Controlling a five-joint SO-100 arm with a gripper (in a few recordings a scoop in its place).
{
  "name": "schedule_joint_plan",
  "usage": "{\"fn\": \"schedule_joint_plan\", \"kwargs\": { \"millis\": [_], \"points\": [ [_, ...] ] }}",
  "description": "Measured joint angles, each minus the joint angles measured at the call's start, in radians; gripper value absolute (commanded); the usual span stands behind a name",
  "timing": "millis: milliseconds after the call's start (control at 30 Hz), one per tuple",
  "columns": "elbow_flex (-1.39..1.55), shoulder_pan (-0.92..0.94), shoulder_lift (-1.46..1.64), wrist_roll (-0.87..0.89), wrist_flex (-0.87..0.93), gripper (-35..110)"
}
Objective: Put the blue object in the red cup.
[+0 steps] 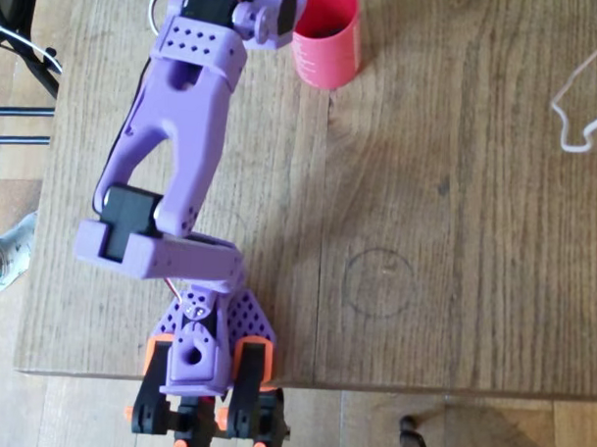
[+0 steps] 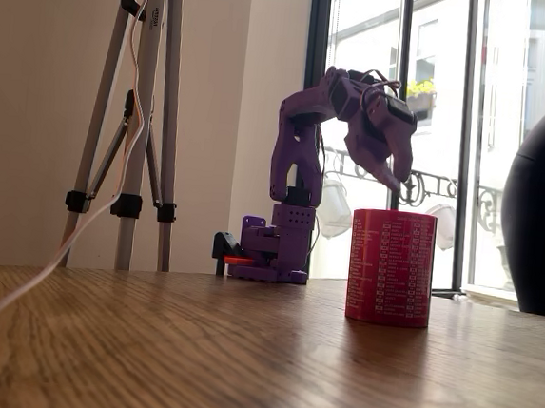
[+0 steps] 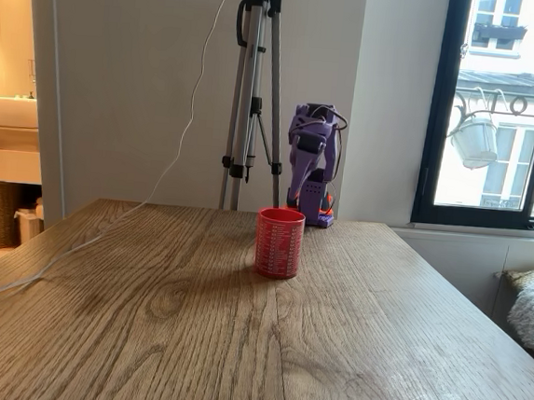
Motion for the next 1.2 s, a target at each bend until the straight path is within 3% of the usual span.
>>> {"fn": "schedule_joint_plan", "kwargs": {
  "millis": [233, 500, 700, 900, 1033, 1200],
  "points": [
    [0.103, 0.129, 0.630, 0.000, 0.109, 0],
    [0.548, 0.133, 1.362, -0.094, 0.295, 0],
    [0.741, -0.163, 1.379, 0.032, 0.264, 0],
    [0.867, -0.333, 1.378, 0.129, 0.287, 1],
    [1.031, -0.437, 1.382, 0.189, 0.397, 1],
    [1.166, -0.434, 1.399, 0.207, 0.420, 1]
  ]
}}
